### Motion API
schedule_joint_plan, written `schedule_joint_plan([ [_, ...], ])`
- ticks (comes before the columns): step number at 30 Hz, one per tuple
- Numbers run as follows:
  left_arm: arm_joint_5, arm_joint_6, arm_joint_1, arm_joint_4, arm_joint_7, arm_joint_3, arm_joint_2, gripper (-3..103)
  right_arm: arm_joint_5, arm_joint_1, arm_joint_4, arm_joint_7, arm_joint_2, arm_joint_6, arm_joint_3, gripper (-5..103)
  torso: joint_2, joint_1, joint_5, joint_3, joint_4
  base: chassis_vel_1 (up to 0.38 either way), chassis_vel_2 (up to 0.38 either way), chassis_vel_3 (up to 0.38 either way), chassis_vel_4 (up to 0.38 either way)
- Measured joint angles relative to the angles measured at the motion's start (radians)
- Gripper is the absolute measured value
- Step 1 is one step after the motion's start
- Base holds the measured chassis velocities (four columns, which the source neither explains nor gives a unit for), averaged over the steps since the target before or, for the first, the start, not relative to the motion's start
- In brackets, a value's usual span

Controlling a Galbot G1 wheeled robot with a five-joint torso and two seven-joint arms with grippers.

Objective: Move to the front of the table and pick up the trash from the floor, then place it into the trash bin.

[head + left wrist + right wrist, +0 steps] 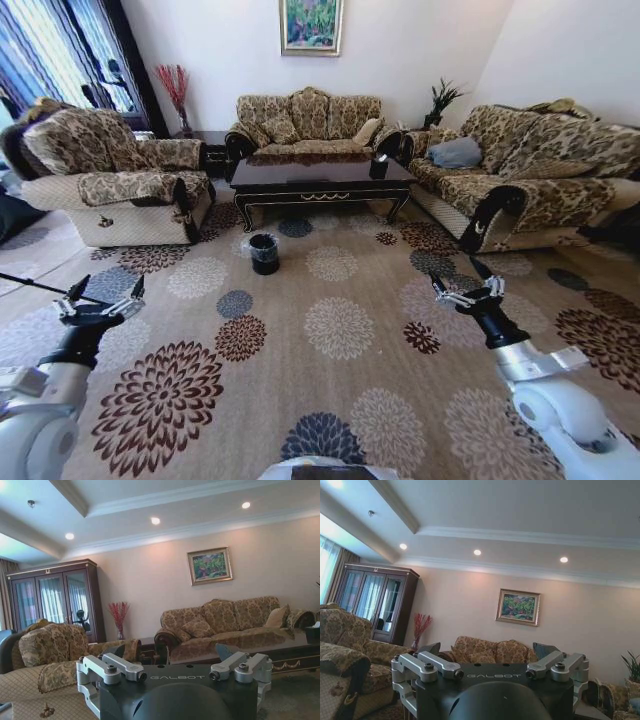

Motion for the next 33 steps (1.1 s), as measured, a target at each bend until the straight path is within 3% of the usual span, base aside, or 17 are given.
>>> schedule_joint_plan([
  [20, -0.003, -0.001, 0.0, -0.001, 0.0, -0.012, -0.006, 100, -0.067, -0.005, 0.0, 0.085, -0.003, -0.034, 0.042, 100, 0.103, 0.045, 0.0, 0.058, 0.0, 0.0, 0.0, 0.0, 0.0],
  [33, -0.022, -0.001, -0.016, 0.027, -0.002, -0.043, 0.009, 100, -0.057, 0.001, -0.016, 0.089, -0.013, -0.036, 0.061, 100, 0.171, 0.075, 0.0, 0.096, 0.0, 0.0, 0.0, 0.0, 0.0],
])
